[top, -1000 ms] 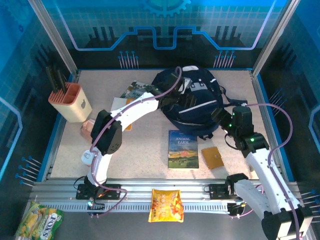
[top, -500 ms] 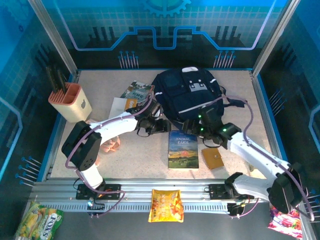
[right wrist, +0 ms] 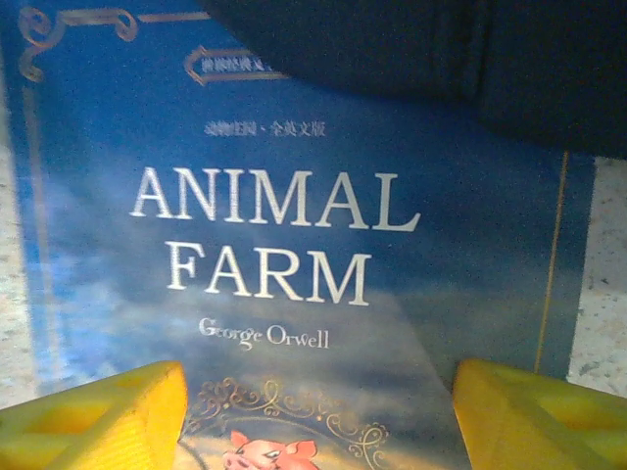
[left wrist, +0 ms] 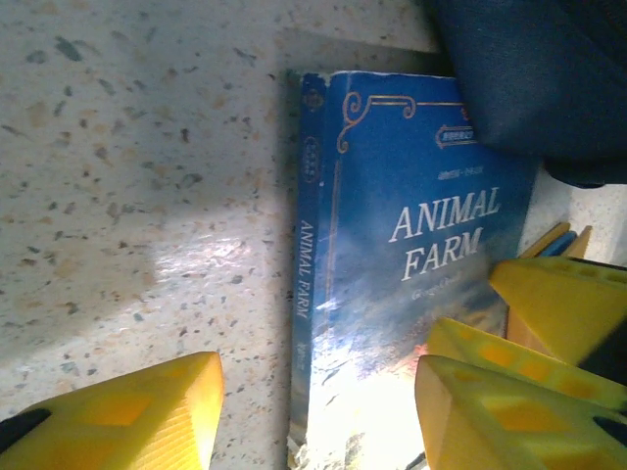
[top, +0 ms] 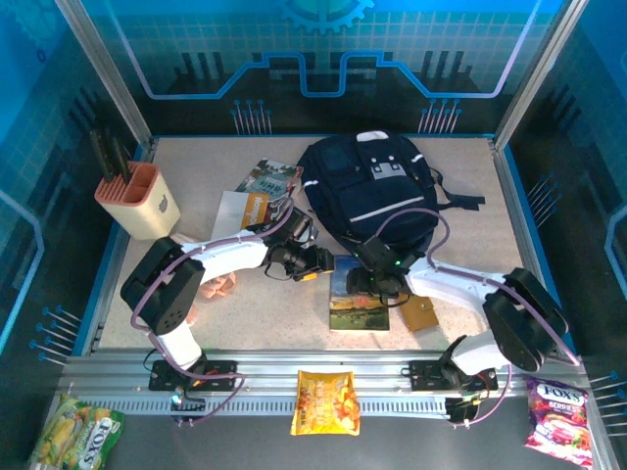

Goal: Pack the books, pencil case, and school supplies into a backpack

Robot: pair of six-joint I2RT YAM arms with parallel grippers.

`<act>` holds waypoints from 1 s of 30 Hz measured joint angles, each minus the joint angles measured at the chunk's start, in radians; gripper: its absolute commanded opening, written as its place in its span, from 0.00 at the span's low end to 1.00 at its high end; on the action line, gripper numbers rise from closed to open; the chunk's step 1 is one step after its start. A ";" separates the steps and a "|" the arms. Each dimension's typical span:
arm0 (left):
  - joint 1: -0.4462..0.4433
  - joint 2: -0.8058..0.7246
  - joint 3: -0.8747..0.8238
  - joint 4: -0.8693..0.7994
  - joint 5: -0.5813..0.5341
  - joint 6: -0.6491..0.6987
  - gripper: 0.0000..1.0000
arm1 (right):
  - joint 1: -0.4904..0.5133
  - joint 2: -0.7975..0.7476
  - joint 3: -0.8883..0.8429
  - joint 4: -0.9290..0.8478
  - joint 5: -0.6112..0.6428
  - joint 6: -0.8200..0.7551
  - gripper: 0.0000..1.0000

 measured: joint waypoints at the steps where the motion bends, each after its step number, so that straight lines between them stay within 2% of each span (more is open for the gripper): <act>1: 0.000 0.002 0.000 0.006 0.005 0.000 0.55 | 0.006 0.014 0.007 -0.001 0.010 -0.001 0.72; 5: 0.000 0.010 -0.001 0.006 0.007 0.001 0.56 | 0.022 0.045 0.023 0.020 0.008 -0.011 0.70; 9: 0.006 0.008 -0.012 -0.005 -0.013 0.006 0.57 | 0.034 0.074 0.032 0.111 -0.047 -0.019 0.69; 17: 0.108 -0.093 -0.133 -0.045 -0.087 0.005 0.59 | 0.051 0.183 0.097 0.292 -0.199 -0.035 0.66; 30: 0.132 -0.071 -0.161 -0.043 -0.073 0.004 0.59 | 0.052 0.218 0.114 0.336 -0.240 -0.041 0.63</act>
